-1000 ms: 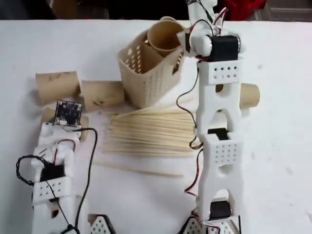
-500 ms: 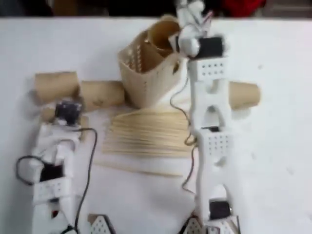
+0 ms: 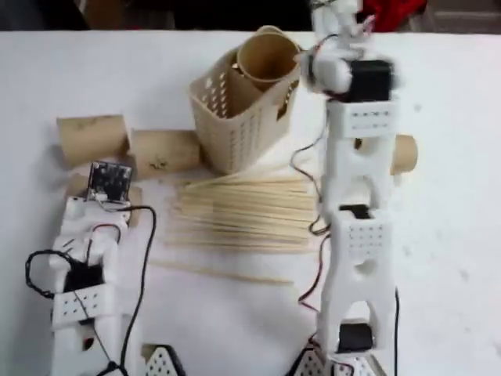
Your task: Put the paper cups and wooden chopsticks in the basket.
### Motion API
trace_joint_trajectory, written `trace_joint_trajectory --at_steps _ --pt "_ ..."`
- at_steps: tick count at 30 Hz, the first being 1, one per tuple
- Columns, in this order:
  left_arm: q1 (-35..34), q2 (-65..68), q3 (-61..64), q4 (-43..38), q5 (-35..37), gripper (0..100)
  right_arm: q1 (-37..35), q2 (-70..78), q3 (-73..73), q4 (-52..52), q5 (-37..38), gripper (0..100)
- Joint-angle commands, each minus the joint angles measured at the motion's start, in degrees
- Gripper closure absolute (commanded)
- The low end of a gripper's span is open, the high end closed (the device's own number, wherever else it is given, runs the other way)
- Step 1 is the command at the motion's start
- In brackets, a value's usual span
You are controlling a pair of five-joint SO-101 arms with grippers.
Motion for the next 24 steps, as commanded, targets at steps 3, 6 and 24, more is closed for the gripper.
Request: trace_joint_trajectory --at_steps 3,6,24 --pt "0.84 -0.31 0.44 -0.18 -0.62 85 11.56 -8.4 6.68 0.4 0.44 79.4" --pt "0.84 -0.31 0.44 -0.18 -0.62 85 13.49 -12.35 21.27 0.4 2.37 79.4" --pt "0.84 -0.31 0.44 -0.18 -0.62 85 8.13 -34.33 81.41 -16.84 16.79 79.0"
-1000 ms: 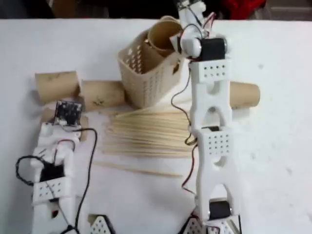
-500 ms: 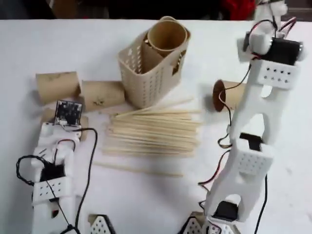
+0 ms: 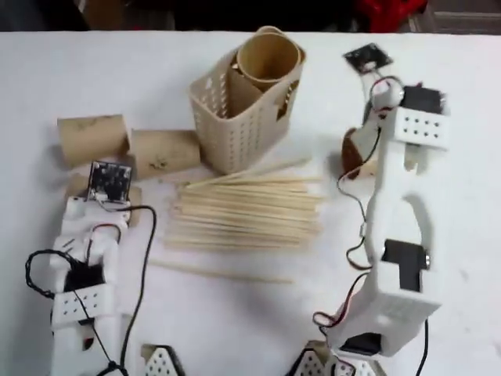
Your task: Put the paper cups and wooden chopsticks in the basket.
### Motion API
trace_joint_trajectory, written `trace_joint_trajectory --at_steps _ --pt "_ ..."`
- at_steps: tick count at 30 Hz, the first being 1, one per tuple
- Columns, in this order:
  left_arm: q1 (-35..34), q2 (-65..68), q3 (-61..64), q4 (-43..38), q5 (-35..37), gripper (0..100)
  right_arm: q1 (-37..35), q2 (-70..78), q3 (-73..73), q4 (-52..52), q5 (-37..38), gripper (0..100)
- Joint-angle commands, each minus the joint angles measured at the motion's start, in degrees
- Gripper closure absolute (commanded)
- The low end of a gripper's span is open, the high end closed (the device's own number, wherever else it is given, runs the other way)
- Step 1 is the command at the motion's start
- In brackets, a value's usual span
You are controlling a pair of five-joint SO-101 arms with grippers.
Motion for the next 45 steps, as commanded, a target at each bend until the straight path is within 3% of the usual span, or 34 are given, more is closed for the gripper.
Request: trace_joint_trajectory --at_steps 1,9,21,26,27,31,37,45 --pt "0.84 -0.31 0.44 -0.18 -0.62 85 -2.86 -5.58 3.25 -3.21 0.09 79.0" --pt "0.84 -0.31 0.44 -0.18 -0.62 85 -4.79 -3.3 4.31 -6.46 -0.97 79.0" --pt "0.84 -0.31 0.44 -0.18 -0.62 85 4.97 8.92 4.22 -17.45 -0.62 79.6" --pt "0.84 -0.31 0.44 -0.18 -0.62 85 7.25 9.19 4.48 -19.21 -0.88 98.5" --pt "0.84 -0.31 0.44 -0.18 -0.62 85 7.69 9.19 4.48 -19.03 -0.97 98.5" --pt "0.84 -0.31 0.44 -0.18 -0.62 85 9.8 7.69 3.52 -15.52 -1.05 98.3" --pt "0.84 -0.31 0.44 -0.18 -0.62 85 9.71 -2.33 -0.97 -2.33 -2.81 98.2" --pt "0.84 -0.31 0.44 -0.18 -0.62 85 -1.71 -20.35 -12.4 6.02 -15.03 98.2"
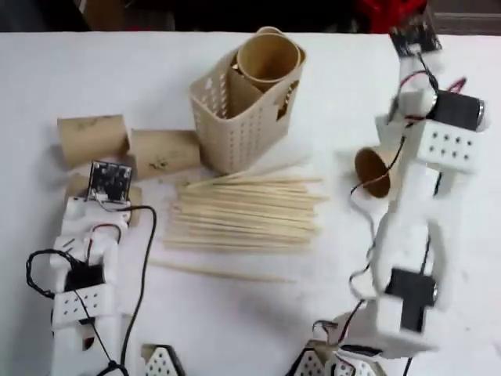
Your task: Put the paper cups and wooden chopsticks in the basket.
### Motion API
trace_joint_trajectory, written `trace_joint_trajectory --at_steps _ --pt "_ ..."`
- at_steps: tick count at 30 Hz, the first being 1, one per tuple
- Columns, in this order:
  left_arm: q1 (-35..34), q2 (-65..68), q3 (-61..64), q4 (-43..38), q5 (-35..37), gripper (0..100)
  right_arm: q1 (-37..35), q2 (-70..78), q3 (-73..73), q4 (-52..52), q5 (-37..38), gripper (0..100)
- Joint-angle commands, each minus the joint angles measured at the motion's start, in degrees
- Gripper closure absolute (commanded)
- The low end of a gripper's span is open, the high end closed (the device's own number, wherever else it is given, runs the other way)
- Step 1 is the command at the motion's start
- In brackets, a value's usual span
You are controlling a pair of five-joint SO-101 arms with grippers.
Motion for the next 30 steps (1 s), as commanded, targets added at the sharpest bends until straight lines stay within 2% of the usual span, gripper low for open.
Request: trace_joint_trajectory --at_steps 1,4,7,9,13,20,24,26,30 --pt "0.84 -0.31 0.44 -0.18 -0.62 85 -5.85 -7.96 -6.51 1.19 -5.01 98.2" --pt "0.84 -0.31 0.53 -0.18 -0.62 85 -8.13 -9.63 -7.38 2.59 -2.99 98.1" --pt "0.84 -0.31 0.53 -0.18 -0.62 85 -8.84 -8.31 -1.85 7.16 6.24 96.1" --pt "0.84 -0.31 0.53 -0.18 -0.62 85 -8.84 -7.69 5.19 6.37 11.69 91.7" --pt "0.84 -0.31 0.44 -0.18 -0.62 85 -6.37 -12.44 21.71 -5.85 17.67 85.4" --pt "0.84 -0.31 0.44 -0.18 -0.62 85 -5.49 -29.23 53.54 -34.86 18.55 83.4" --pt "0.92 -0.31 0.44 -0.18 -0.62 85 -3.3 -28.79 60.75 -43.65 18.81 72.3" --pt "1.63 -0.31 0.53 -0.18 -0.7 85 -2.59 -26.33 61.89 -45.32 21.89 68.4" --pt "1.89 -0.31 0.62 -0.18 -0.7 85 -1.01 -19.82 61.98 -48.22 25.49 71.0"
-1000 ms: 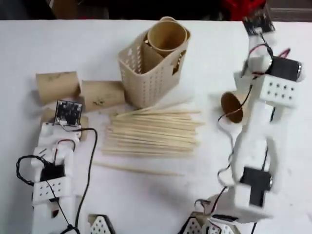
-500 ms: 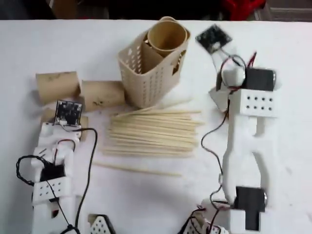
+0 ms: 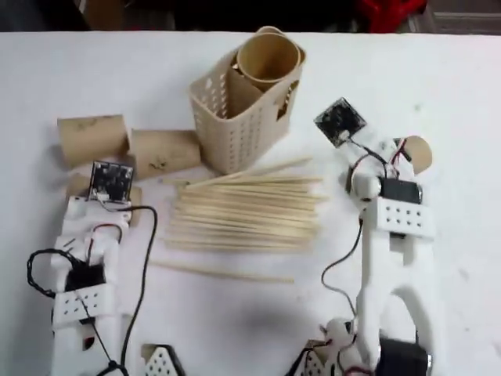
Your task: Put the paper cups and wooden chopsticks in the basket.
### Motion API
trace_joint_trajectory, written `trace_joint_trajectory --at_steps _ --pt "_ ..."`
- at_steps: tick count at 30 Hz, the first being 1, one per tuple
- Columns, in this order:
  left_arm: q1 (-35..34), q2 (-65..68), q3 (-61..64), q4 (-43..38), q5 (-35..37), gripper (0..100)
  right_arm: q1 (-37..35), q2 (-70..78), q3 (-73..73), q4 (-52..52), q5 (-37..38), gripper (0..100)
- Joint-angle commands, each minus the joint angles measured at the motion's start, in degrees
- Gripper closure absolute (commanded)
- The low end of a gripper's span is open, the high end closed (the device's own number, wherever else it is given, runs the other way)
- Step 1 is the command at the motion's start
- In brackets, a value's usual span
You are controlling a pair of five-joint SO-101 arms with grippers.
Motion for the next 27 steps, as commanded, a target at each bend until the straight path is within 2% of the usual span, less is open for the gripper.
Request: trace_joint_trajectory --at_steps 1,6,12,14,16,17,19,21,27 --pt "1.27 -0.31 0.53 -0.18 -0.62 85 2.15 4.26 -0.09 -5.14 2.37 72.1" --pt "1.27 -0.31 0.53 -0.18 -0.62 85 6.02 12.97 -0.35 -14.2 2.64 74.7" --pt "1.27 -0.31 0.53 -0.18 -0.62 85 8.92 23.52 -7.03 -15.96 2.64 75.8" --pt "1.36 -0.31 0.53 -0.18 -0.62 85 9.45 26.77 -9.49 -15.87 2.37 83.0" --pt "1.36 -0.31 0.53 -0.18 -0.62 85 9.98 28.88 -11.08 -15.78 2.2 95.2" --pt "1.36 -0.31 0.53 -0.18 -0.62 85 10.07 29.23 -11.43 -15.25 1.93 99.6" --pt "1.36 -0.31 0.53 -0.18 -0.62 85 10.15 28.97 -11.87 -12.62 -0.88 95.4" --pt "1.36 -0.31 0.53 -0.18 -0.62 85 9.8 27.21 -11.96 -9.71 -3.16 98.2" --pt "1.36 -0.31 0.53 -0.18 -0.62 85 8.66 15.96 -11.96 2.86 -8.88 98.1"
